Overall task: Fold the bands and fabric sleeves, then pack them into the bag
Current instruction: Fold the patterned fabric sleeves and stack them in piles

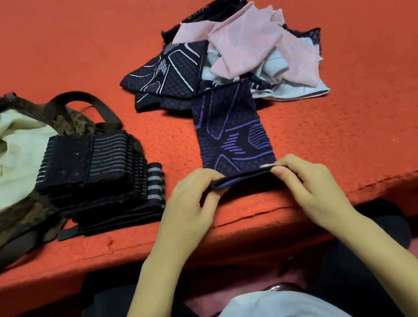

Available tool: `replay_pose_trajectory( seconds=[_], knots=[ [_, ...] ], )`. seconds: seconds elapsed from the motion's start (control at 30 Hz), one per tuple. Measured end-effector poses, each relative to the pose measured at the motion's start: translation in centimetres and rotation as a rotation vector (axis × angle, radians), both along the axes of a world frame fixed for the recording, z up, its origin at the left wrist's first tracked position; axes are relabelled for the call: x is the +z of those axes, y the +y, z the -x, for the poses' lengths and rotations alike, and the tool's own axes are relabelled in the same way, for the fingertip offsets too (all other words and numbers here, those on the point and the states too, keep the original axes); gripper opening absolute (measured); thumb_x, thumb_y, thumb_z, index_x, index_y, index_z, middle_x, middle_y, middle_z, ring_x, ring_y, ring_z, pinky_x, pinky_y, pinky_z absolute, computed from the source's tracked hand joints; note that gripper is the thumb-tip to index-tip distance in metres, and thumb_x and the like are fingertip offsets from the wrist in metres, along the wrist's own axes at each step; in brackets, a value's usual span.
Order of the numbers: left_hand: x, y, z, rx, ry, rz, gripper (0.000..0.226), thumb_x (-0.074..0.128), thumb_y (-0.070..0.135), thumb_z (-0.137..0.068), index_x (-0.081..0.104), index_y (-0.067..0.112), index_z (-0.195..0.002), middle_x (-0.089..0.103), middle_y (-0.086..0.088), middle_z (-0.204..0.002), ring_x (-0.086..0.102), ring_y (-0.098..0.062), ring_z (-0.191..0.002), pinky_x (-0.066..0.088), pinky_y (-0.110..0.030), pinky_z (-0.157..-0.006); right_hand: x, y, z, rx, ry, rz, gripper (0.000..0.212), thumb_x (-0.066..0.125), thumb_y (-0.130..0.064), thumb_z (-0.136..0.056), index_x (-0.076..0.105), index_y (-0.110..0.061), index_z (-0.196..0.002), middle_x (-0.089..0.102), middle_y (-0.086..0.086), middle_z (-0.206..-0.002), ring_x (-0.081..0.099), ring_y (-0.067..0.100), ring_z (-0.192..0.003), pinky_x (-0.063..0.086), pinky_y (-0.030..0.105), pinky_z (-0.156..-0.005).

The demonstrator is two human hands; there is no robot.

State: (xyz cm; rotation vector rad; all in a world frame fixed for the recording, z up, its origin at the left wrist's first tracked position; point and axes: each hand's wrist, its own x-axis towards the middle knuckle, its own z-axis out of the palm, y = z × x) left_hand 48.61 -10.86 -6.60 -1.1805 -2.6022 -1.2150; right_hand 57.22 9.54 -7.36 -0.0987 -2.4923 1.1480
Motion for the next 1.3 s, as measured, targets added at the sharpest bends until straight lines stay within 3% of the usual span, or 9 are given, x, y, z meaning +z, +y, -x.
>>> replay_pose_trajectory(
  seconds=[0.2, 0.3, 0.47, 0.57, 0.67, 0.93, 1.1, 1.17, 1.3],
  knots=[
    [0.9, 3.6, 1.7, 0.259, -0.097, -0.032, 0.044, 0.037, 0.051, -0.088, 0.058, 0.014, -0.1, 0.069, -0.003, -0.088, 0.062, -0.027, -0.087, 0.045, -0.043, -0.075, 2.2, 0.7, 2.5, 0.039, -0.031, 0.003, 0.027, 0.062, -0.04, -0.083, 0.058, -0.013, -0.083, 0.056, -0.01, -0.07, 0.046, 0.0, -0.063, 0.036, 0.017, -0.062],
    [0.0, 4.5, 2.5, 0.414, -0.083, -0.048, 0.039, 0.044, 0.048, -0.093, 0.056, 0.011, -0.096, 0.068, -0.01, -0.082, 0.061, -0.035, -0.083, 0.043, -0.042, -0.068, 2.2, 1.3, 5.4, -0.07, -0.068, 0.073, 0.016, 0.069, -0.027, -0.085, 0.058, -0.015, -0.084, 0.059, -0.014, -0.073, 0.049, -0.002, -0.068, 0.037, 0.017, -0.066],
    [-0.2, 5.3, 3.2, 0.57, -0.038, 0.045, 0.032, 0.046, 0.04, -0.096, 0.056, 0.012, -0.108, 0.065, -0.014, -0.09, 0.059, -0.037, -0.088, 0.033, -0.037, -0.065, 1.0, 0.4, 8.6, -0.284, -0.124, 0.015, 0.024, 0.07, -0.037, -0.081, 0.061, -0.018, -0.093, 0.069, 0.001, -0.094, 0.061, 0.024, -0.092, 0.043, 0.035, -0.078],
    [-0.1, 5.4, 3.0, 0.527, 0.061, 0.017, 0.043, 0.05, 0.036, -0.095, 0.046, 0.017, -0.134, 0.054, -0.01, -0.113, 0.051, -0.029, -0.102, 0.037, -0.035, -0.082, 0.6, 0.1, 9.0, -0.324, -0.138, -0.024, 0.028, 0.067, -0.04, -0.082, 0.06, -0.019, -0.098, 0.069, 0.001, -0.1, 0.061, 0.026, -0.097, 0.046, 0.04, -0.08],
    [-0.4, 5.5, 2.5, 0.502, 0.27, 0.059, 0.044, 0.054, 0.029, -0.09, 0.049, 0.02, -0.133, 0.049, -0.01, -0.123, 0.044, -0.028, -0.108, 0.037, -0.039, -0.092, 0.8, 0.0, 8.9, -0.327, -0.132, -0.066, 0.027, 0.065, -0.039, -0.084, 0.059, -0.019, -0.1, 0.069, 0.0, -0.101, 0.061, 0.026, -0.098, 0.046, 0.039, -0.079],
    [-1.6, 5.6, 2.8, 0.381, 0.235, 0.217, 0.042, 0.036, 0.043, -0.092, 0.064, 0.027, -0.12, 0.053, -0.002, -0.131, 0.04, -0.021, -0.122, 0.029, -0.043, -0.096, 0.7, -0.1, 8.8, -0.289, -0.039, -0.129, 0.029, 0.066, -0.029, -0.084, 0.056, -0.017, -0.108, 0.058, 0.0, -0.11, 0.055, 0.02, -0.103, 0.044, 0.035, -0.081],
    [-1.8, 5.6, 2.9, 0.396, 0.254, 0.308, 0.046, 0.035, 0.047, -0.09, 0.061, 0.029, -0.123, 0.053, -0.002, -0.131, 0.036, -0.019, -0.118, 0.032, -0.045, -0.089, 0.1, -0.4, 7.8, -0.072, 0.077, -0.408, 0.027, 0.054, -0.026, -0.086, 0.065, -0.011, -0.105, 0.052, 0.013, -0.121, 0.047, 0.029, -0.113, 0.041, 0.044, -0.095],
    [-1.7, 5.6, 3.0, 0.387, 0.252, 0.323, 0.047, 0.033, 0.047, -0.089, 0.061, 0.029, -0.124, 0.053, -0.002, -0.131, 0.039, -0.02, -0.118, 0.033, -0.045, -0.088, -0.2, 0.2, 7.3, -0.013, -0.007, -0.438, 0.037, 0.043, -0.033, -0.091, 0.066, -0.015, -0.114, 0.049, 0.012, -0.136, 0.037, 0.031, -0.131, 0.029, 0.053, -0.11],
    [-1.6, 5.2, 3.0, 0.372, 0.17, 0.282, 0.047, 0.032, 0.038, -0.09, 0.057, 0.032, -0.129, 0.048, 0.004, -0.137, 0.037, -0.017, -0.126, 0.026, -0.041, -0.096, -0.6, 1.0, 6.5, -0.049, -0.171, -0.491, 0.055, 0.021, -0.046, -0.092, 0.048, -0.03, -0.137, 0.025, 0.005, -0.155, 0.006, 0.024, -0.146, 0.0, 0.043, -0.116]
  ],
)
